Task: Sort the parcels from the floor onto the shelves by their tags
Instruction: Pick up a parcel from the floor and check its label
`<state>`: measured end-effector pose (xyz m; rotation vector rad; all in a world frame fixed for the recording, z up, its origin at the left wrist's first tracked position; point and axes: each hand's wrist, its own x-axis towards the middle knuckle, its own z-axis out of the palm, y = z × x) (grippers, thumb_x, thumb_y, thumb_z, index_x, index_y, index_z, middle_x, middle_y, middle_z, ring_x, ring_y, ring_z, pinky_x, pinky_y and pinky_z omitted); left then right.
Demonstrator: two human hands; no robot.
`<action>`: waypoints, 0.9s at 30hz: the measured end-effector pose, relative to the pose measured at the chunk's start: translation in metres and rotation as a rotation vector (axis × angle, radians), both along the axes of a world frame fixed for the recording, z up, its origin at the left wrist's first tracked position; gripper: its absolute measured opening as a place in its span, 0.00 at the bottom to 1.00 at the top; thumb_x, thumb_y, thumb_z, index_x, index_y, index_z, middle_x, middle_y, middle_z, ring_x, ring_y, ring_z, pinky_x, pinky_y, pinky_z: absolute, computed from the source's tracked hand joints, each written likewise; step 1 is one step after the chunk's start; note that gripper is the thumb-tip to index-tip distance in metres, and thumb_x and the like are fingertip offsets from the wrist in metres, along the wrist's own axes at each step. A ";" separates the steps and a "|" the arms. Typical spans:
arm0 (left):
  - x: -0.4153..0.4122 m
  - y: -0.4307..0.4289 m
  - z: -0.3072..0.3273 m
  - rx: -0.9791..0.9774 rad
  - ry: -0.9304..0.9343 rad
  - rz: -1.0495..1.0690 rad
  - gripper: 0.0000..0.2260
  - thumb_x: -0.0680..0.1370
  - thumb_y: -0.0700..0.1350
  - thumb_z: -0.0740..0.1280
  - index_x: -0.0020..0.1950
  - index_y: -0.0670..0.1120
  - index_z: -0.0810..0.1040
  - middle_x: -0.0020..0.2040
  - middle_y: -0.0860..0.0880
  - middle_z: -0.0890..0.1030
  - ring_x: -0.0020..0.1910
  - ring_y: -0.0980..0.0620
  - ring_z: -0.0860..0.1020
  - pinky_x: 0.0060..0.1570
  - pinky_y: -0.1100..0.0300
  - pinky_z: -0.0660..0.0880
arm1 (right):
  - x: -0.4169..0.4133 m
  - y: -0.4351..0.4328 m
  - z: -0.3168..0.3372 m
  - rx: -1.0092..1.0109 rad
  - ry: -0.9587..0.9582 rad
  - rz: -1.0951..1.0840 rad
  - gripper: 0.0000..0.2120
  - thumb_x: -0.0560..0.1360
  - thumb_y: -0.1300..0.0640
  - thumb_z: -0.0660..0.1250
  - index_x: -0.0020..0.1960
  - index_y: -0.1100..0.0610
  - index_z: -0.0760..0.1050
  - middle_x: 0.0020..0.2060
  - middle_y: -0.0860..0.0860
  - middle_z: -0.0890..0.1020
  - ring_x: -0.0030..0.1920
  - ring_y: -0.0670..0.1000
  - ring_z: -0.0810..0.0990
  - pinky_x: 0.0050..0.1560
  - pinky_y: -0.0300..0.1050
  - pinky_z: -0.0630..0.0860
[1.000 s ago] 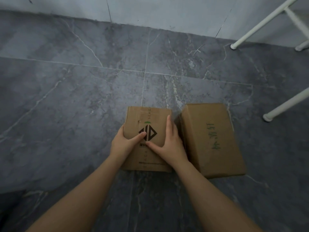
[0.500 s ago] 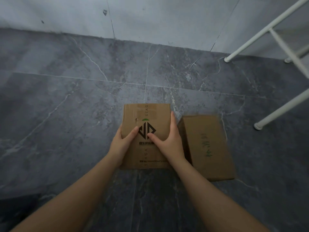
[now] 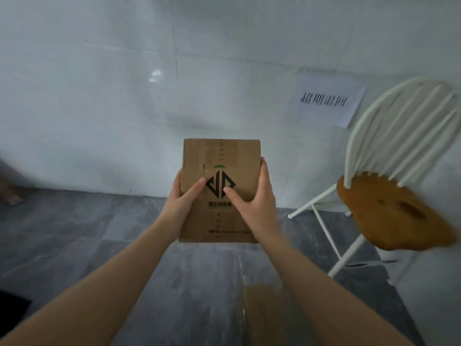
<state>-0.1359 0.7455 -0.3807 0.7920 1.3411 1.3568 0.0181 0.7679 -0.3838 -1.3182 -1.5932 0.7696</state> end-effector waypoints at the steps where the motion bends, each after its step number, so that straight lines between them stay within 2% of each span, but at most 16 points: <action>1: -0.001 -0.001 0.042 0.043 0.016 -0.004 0.25 0.74 0.52 0.67 0.69 0.57 0.64 0.51 0.51 0.79 0.46 0.53 0.80 0.34 0.61 0.77 | -0.001 -0.001 0.043 0.043 0.006 -0.001 0.47 0.69 0.46 0.73 0.77 0.53 0.48 0.73 0.50 0.63 0.72 0.49 0.64 0.69 0.47 0.67; 3: -0.002 -0.006 0.123 0.132 0.048 -0.010 0.25 0.74 0.52 0.67 0.70 0.57 0.64 0.53 0.51 0.80 0.47 0.54 0.80 0.35 0.62 0.78 | -0.001 -0.004 0.124 0.114 0.020 0.003 0.47 0.69 0.45 0.72 0.77 0.52 0.47 0.73 0.49 0.63 0.71 0.49 0.65 0.69 0.51 0.69; 6: -0.001 -0.019 0.227 0.254 0.092 -0.013 0.26 0.74 0.52 0.67 0.70 0.57 0.64 0.55 0.52 0.79 0.47 0.53 0.81 0.37 0.60 0.78 | 0.000 -0.016 0.226 0.206 0.037 0.003 0.47 0.69 0.44 0.72 0.77 0.51 0.47 0.73 0.49 0.63 0.71 0.50 0.66 0.68 0.51 0.69; 12: 0.010 -0.076 0.367 0.482 0.145 -0.001 0.20 0.76 0.48 0.66 0.66 0.57 0.66 0.53 0.55 0.78 0.46 0.57 0.80 0.32 0.68 0.77 | 0.013 -0.067 0.369 0.395 0.072 0.034 0.46 0.69 0.46 0.72 0.77 0.51 0.47 0.73 0.49 0.63 0.70 0.49 0.66 0.68 0.52 0.69; 15: 0.025 -0.116 0.407 0.552 0.143 0.037 0.21 0.76 0.48 0.65 0.67 0.57 0.64 0.51 0.56 0.78 0.45 0.58 0.80 0.31 0.69 0.77 | 0.025 -0.105 0.414 0.472 0.078 0.068 0.47 0.69 0.45 0.72 0.77 0.51 0.46 0.74 0.49 0.62 0.71 0.50 0.66 0.68 0.53 0.68; 19: 0.051 -0.172 0.439 0.595 0.148 0.074 0.24 0.75 0.50 0.66 0.70 0.57 0.63 0.49 0.59 0.77 0.45 0.59 0.79 0.30 0.69 0.76 | 0.049 -0.161 0.443 0.533 0.136 0.083 0.47 0.69 0.47 0.73 0.77 0.51 0.47 0.74 0.49 0.63 0.71 0.49 0.66 0.69 0.52 0.67; 21: 0.064 -0.199 0.449 0.609 0.160 0.073 0.24 0.74 0.52 0.67 0.69 0.60 0.63 0.50 0.60 0.77 0.44 0.60 0.79 0.32 0.68 0.76 | 0.063 -0.187 0.449 0.553 0.157 0.074 0.47 0.69 0.47 0.73 0.77 0.51 0.47 0.74 0.49 0.63 0.71 0.49 0.66 0.68 0.52 0.68; 25: 0.084 -0.243 0.460 0.643 0.164 0.055 0.27 0.74 0.52 0.68 0.70 0.60 0.62 0.54 0.57 0.77 0.49 0.55 0.80 0.41 0.60 0.78 | 0.084 -0.232 0.462 0.573 0.171 0.074 0.47 0.68 0.47 0.73 0.77 0.50 0.47 0.73 0.49 0.65 0.69 0.49 0.68 0.67 0.52 0.70; 27: 0.089 -0.262 0.465 0.666 0.166 0.055 0.27 0.74 0.52 0.68 0.70 0.60 0.62 0.55 0.57 0.77 0.50 0.54 0.81 0.42 0.59 0.79 | 0.090 -0.253 0.468 0.586 0.171 0.082 0.47 0.69 0.48 0.73 0.77 0.50 0.47 0.73 0.49 0.65 0.69 0.49 0.68 0.67 0.51 0.70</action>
